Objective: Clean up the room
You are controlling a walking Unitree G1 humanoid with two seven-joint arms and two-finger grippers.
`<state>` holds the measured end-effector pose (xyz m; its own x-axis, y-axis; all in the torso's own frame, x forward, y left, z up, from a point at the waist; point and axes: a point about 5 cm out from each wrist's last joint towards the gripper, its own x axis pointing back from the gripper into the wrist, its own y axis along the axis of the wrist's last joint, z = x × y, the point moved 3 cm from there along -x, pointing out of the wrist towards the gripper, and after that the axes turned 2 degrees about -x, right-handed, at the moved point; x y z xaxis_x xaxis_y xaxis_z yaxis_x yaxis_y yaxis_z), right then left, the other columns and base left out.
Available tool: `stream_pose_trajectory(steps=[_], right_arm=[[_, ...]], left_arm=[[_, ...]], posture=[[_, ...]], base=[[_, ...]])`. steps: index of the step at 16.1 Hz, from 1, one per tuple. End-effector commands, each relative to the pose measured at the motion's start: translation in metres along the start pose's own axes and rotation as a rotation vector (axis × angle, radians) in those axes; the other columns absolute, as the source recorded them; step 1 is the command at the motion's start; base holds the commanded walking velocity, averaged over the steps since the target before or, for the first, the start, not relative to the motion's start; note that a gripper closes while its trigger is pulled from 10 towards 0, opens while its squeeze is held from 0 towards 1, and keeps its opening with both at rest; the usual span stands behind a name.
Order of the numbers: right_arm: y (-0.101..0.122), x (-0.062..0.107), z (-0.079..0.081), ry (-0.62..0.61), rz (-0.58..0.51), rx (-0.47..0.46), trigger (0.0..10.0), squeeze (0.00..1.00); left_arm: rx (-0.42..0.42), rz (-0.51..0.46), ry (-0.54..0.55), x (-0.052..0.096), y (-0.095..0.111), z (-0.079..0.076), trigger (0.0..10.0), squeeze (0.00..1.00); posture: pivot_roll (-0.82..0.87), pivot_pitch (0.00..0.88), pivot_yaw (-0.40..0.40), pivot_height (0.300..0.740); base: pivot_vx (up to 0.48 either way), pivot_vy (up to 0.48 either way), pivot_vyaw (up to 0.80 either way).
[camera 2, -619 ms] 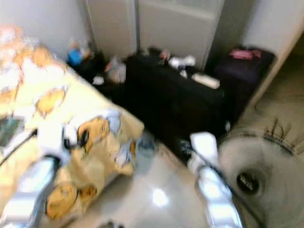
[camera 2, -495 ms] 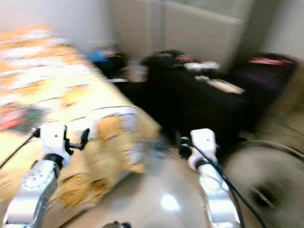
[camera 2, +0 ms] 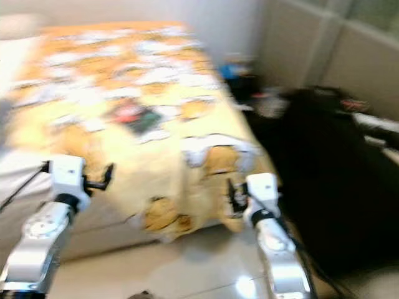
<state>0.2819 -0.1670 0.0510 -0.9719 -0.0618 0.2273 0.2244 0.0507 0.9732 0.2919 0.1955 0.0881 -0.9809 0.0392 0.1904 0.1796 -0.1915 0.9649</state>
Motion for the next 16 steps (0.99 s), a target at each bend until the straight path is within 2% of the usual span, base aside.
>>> stream_pose_trajectory(steps=[1, 2, 4, 5, 8, 10, 11, 13, 16], right_arm=[[0.002, -0.002, -0.004, -0.017, 0.000, -0.030, 10.0, 0.78], [0.003, -0.001, 0.002, 0.003, -0.017, -0.040, 10.0, 0.00], [0.000, 0.000, 0.006, 0.007, -0.012, -0.121, 10.0, 0.00], [0.001, 0.000, 0.003, -0.013, -0.024, -0.112, 10.0, 0.00], [0.003, -0.001, 0.000, -0.036, -0.048, -0.197, 10.0, 0.00], [-0.002, -0.001, -0.006, -0.085, -0.017, -0.099, 10.0, 0.00], [-0.006, 0.000, -0.015, -0.119, 0.007, -0.092, 10.0, 0.00], [-0.006, 0.004, -0.022, -0.121, 0.007, -0.072, 10.0, 0.00], [-0.007, 0.008, -0.020, -0.090, 0.019, -0.072, 10.0, 0.00]], left_arm=[[0.004, 0.009, -0.014, -0.001, -0.002, -0.002, 10.0, 0.00], [-0.001, 0.015, -0.016, -0.001, -0.005, -0.003, 10.0, 0.00], [-0.017, 0.017, -0.024, 0.000, -0.006, -0.005, 10.0, 0.00], [-0.029, 0.012, -0.030, 0.000, -0.004, -0.005, 10.0, 0.00], [-0.039, 0.015, -0.033, 0.000, -0.004, -0.002, 10.0, 0.00], [-0.052, 0.013, -0.048, 0.002, -0.005, -0.005, 10.0, 0.00], [-0.054, 0.014, -0.049, 0.003, -0.005, -0.006, 10.0, 0.00], [-0.052, 0.017, -0.045, 0.008, -0.008, -0.006, 10.0, 0.00], [-0.038, -0.014, -0.040, 0.016, -0.003, -0.005, 10.0, 0.00]], posture=[[0.03, 0.000, 0.010, 0.740], [0.02, 0.000, 0.013, 0.740], [0.03, 0.000, 0.012, 0.740], [0.04, 0.000, 0.012, 0.740], [0.04, 0.000, 0.017, 0.740], [0.04, 0.000, 0.015, 0.740], [0.05, 0.000, 0.015, 0.740], [0.04, 0.000, 0.020, 0.740], [0.05, 0.000, 0.030, 0.740]], base=[[0.000, 0.000, 0.00], [0.000, 0.270, 0.00], [0.000, 0.266, 0.00], [0.000, 0.262, 0.00], [0.000, 0.262, 0.00], [0.000, 0.262, 0.00], [0.000, 0.255, 0.00], [0.000, 0.257, 0.00], [0.000, 0.085, 0.00]])
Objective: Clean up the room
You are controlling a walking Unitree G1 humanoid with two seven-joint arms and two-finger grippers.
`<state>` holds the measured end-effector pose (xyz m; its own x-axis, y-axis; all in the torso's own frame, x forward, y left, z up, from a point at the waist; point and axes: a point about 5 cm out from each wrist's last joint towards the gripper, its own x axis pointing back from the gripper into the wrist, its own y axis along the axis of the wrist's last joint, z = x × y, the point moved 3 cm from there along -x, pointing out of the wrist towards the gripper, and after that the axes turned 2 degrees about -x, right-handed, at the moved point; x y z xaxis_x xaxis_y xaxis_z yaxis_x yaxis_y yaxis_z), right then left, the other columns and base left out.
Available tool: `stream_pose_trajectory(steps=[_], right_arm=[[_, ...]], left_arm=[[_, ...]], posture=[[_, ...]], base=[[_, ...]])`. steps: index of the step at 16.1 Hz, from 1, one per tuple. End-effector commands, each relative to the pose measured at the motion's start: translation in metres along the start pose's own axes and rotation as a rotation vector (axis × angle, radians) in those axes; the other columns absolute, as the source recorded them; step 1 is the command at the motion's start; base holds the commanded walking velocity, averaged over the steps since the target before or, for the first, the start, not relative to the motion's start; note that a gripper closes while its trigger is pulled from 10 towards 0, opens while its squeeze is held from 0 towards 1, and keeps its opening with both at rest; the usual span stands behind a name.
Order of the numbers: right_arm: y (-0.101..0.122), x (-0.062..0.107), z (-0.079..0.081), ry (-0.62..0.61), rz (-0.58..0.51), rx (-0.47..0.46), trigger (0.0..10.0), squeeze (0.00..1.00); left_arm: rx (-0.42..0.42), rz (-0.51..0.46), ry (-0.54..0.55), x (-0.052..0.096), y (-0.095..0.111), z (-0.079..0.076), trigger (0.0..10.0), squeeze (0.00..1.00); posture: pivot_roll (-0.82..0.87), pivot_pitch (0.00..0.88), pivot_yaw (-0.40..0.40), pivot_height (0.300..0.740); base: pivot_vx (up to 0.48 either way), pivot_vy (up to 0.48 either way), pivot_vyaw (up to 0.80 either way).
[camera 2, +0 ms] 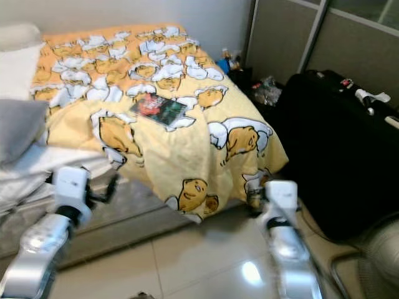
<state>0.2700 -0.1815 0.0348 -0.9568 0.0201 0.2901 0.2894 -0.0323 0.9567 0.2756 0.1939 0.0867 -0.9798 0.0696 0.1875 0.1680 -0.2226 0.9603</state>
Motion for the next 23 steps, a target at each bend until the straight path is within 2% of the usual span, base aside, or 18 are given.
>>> stream_pose_trajectory(steps=[1, 2, 3, 4, 5, 7, 8, 11, 13, 16, 19, 22, 23], right_arm=[[0.013, -0.003, -0.002, -0.004, -0.028, -0.011, 10.0, 0.00], [0.020, -0.003, 0.003, 0.017, -0.053, 0.005, 10.0, 0.00], [0.023, -0.001, 0.004, 0.031, -0.068, 0.022, 10.0, 0.00], [0.025, 0.000, 0.000, 0.007, -0.080, 0.058, 10.0, 0.00], [0.024, 0.000, 0.005, 0.040, -0.081, 0.101, 10.0, 0.00], [0.028, 0.002, 0.024, 0.120, -0.100, 0.109, 10.0, 0.00], [0.028, 0.002, 0.026, 0.130, -0.105, 0.118, 10.0, 0.00], [0.030, 0.000, 0.019, 0.111, -0.112, 0.149, 10.0, 0.00], [0.031, -0.001, 0.012, 0.068, -0.129, 0.145, 10.0, 0.00], [0.032, -0.002, 0.011, 0.078, -0.138, 0.142, 10.0, 0.00], [0.029, -0.003, 0.010, 0.076, -0.120, 0.100, 10.0, 0.00], [0.021, -0.003, -0.002, -0.016, -0.084, 0.069, 10.0, 0.00], [0.019, -0.002, -0.002, -0.010, -0.079, 0.055, 10.0, 0.00]], left_arm=[[0.020, -0.034, -0.003, 0.001, 0.009, -0.001, 10.0, 0.00], [0.043, -0.039, 0.025, 0.002, 0.013, -0.001, 10.0, 0.00], [0.026, -0.038, 0.043, 0.003, 0.013, -0.001, 10.0, 0.00], [0.027, -0.034, 0.047, 0.003, 0.012, -0.001, 10.0, 0.00], [0.032, -0.037, 0.031, 0.003, 0.013, -0.002, 10.0, 0.00], [0.012, -0.037, 0.025, 0.001, 0.015, 0.000, 10.0, 0.00], [0.015, -0.036, 0.028, 0.000, 0.015, 0.001, 10.0, 0.00], [0.020, -0.033, 0.033, -0.002, 0.014, 0.003, 10.0, 0.00], [0.029, -0.031, 0.034, -0.003, 0.014, 0.001, 10.0, 0.00], [0.034, -0.032, 0.026, -0.005, 0.014, 0.001, 10.0, 0.00], [0.036, -0.032, 0.025, -0.006, 0.013, 0.000, 10.0, 0.00], [0.034, -0.029, 0.009, -0.007, 0.012, -0.005, 10.0, 0.00], [0.034, -0.029, 0.008, -0.007, 0.012, -0.005, 10.0, 0.00]], posture=[[0.07, 0.000, 0.030, 0.740], [0.09, 0.000, 0.021, 0.740], [0.10, 0.000, 0.012, 0.740], [0.10, 0.000, 0.020, 0.740], [0.10, 0.000, 0.026, 0.740], [0.10, 0.000, 0.037, 0.740], [0.10, 0.000, 0.039, 0.740], [0.10, 0.000, 0.029, 0.740], [0.10, 0.000, 0.031, 0.740], [0.09, 0.000, 0.030, 0.740], [0.08, 0.000, 0.030, 0.740], [0.08, 0.000, 0.032, 0.740], [0.08, 0.000, 0.033, 0.740]], base=[[0.000, 0.000, 0.00], [0.000, 0.000, 0.00], [0.000, 0.000, 0.00], [0.000, 0.000, 0.00], [0.000, 0.000, 0.00], [0.000, 0.000, 0.80], [0.240, 0.000, 0.80], [0.241, 0.000, 0.80], [0.251, 0.000, 0.00], [0.254, 0.000, 0.00], [0.259, 0.000, 0.00], [0.254, 0.000, 0.00], [0.251, 0.000, 0.00]])
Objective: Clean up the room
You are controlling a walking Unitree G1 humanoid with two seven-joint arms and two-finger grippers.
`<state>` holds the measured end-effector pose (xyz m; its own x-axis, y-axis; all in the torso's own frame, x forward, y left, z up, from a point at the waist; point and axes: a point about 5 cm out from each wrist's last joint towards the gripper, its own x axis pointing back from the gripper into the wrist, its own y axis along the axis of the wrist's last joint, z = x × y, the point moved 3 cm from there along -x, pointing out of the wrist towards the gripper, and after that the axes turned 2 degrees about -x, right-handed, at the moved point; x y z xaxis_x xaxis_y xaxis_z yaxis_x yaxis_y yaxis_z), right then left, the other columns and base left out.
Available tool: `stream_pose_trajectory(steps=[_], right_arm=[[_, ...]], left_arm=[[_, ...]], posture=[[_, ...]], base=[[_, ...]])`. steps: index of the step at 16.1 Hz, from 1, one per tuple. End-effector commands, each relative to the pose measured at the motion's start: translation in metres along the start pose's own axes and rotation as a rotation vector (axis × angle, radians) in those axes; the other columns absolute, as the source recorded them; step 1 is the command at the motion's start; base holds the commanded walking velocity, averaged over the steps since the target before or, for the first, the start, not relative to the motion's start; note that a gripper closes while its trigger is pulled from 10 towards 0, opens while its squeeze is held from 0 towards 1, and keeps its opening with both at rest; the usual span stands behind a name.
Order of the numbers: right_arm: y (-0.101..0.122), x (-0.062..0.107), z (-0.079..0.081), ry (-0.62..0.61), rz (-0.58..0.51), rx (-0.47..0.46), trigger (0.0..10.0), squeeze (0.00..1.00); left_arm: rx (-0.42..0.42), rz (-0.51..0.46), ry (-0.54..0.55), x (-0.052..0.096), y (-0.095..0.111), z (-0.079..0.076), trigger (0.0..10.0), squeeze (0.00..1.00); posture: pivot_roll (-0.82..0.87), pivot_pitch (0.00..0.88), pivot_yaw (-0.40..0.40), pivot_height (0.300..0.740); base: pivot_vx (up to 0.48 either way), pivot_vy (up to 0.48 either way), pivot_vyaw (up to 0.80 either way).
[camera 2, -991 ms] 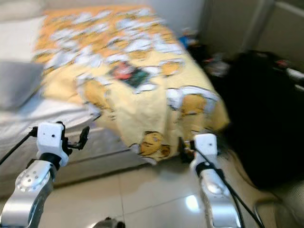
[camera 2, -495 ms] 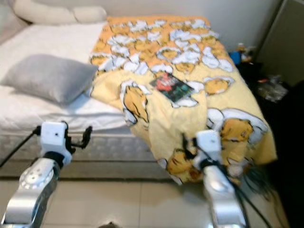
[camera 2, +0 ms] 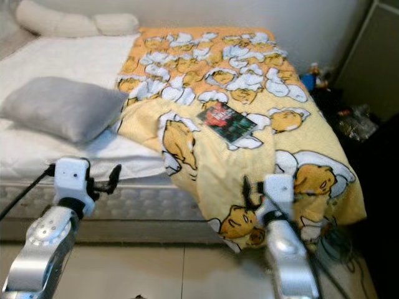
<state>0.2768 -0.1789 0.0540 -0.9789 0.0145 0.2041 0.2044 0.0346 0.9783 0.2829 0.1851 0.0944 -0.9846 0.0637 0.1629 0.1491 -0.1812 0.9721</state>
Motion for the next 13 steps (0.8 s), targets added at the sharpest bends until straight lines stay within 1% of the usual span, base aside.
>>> stream_pose_trajectory(steps=[1, 3, 4, 6, 13], right_arm=[[-0.0022, 0.0001, -0.0059, -0.012, 0.017, -0.007, 10.0, 0.00], [-0.0033, 0.0007, -0.0056, -0.006, 0.024, -0.022, 10.0, 0.00], [-0.0028, 0.0009, -0.0058, -0.006, 0.021, -0.019, 10.0, 0.00], [-0.0004, 0.0020, -0.0005, 0.014, 0.007, 0.010, 10.0, 0.00], [0.0009, -0.0003, 0.0014, 0.026, 0.003, 0.011, 10.0, 0.00]], left_arm=[[-0.007, -0.004, -0.004, 0.0000, 0.0002, 0.0008, 10.0, 0.00], [-0.008, -0.002, -0.003, 0.0003, -0.0007, 0.0012, 10.0, 0.00], [-0.007, -0.001, -0.003, 0.0005, -0.0011, 0.0012, 10.0, 0.00], [-0.003, 0.000, -0.003, 0.0003, -0.0013, 0.0004, 10.0, 0.00], [-0.004, 0.000, -0.009, 0.0008, -0.0021, -0.0008, 10.0, 0.00]], posture=[[0.08, 0.000, 0.033, 0.740], [0.07, 0.000, 0.033, 0.740], [0.07, 0.000, 0.030, 0.740], [0.07, 0.000, 0.029, 0.740], [0.07, 0.000, 0.027, 0.740]], base=[[0.247, 0.000, 0.00], [0.247, 0.000, 0.00], [0.240, 0.000, 0.00], [0.242, 0.000, 0.00], [0.243, 0.000, 0.00]])
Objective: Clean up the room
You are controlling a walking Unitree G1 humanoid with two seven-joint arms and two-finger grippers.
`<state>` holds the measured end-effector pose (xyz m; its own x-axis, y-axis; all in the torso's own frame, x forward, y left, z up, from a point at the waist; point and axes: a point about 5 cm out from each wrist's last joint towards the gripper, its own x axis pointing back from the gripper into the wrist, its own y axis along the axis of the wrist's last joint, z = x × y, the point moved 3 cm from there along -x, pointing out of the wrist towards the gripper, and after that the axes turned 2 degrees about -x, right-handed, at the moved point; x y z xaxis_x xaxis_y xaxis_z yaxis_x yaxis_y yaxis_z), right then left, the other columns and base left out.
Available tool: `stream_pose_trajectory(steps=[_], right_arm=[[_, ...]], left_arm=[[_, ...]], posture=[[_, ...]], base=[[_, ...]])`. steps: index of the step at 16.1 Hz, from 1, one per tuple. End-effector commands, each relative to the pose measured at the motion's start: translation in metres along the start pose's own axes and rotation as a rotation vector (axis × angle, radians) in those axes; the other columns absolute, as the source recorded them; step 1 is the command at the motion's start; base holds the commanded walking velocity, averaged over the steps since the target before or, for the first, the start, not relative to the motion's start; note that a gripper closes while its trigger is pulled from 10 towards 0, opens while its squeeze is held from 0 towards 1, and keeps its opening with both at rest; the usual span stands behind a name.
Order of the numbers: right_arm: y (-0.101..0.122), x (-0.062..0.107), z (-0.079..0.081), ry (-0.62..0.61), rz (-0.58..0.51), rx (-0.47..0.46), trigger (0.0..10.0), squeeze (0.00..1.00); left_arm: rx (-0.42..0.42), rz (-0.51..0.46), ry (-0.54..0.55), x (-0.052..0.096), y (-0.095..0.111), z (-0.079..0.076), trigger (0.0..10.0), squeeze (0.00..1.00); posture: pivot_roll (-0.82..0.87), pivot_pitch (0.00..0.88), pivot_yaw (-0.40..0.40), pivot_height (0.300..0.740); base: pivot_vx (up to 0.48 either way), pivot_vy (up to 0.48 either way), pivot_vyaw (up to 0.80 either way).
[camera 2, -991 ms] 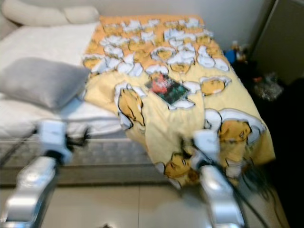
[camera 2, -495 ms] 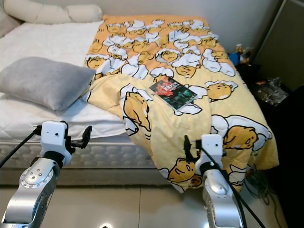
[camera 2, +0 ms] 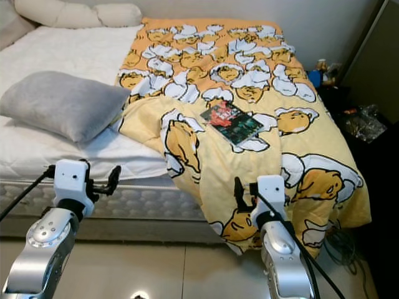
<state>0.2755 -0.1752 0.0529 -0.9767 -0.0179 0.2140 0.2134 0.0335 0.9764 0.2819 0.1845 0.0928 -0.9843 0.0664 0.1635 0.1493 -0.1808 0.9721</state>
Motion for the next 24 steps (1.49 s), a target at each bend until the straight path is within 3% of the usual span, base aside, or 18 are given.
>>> stream_pose_trajectory(steps=[1, 19, 24], right_arm=[[0.0021, -0.0016, -0.0008, -0.002, -0.006, 0.012, 10.0, 0.00], [-0.0006, 0.0012, 0.0009, -0.002, 0.002, 0.019, 10.0, 0.00], [0.0029, -0.0043, 0.0038, 0.003, -0.006, 0.018, 10.0, 0.00]], left_arm=[[-0.005, 0.000, -0.006, -0.0001, -0.0003, 0.0003, 10.0, 0.00], [-0.009, -0.013, -0.030, -0.0037, 0.0001, -0.0026, 10.0, 0.00], [0.006, -0.024, -0.032, -0.0061, 0.0026, -0.0034, 10.0, 0.00]], posture=[[0.07, 0.000, 0.025, 0.740], [0.05, 0.000, 0.037, 0.740], [0.05, 0.000, 0.035, 0.740]], base=[[0.240, 0.000, 0.00], [0.300, 0.000, -0.04], [0.000, 0.000, 0.00]])
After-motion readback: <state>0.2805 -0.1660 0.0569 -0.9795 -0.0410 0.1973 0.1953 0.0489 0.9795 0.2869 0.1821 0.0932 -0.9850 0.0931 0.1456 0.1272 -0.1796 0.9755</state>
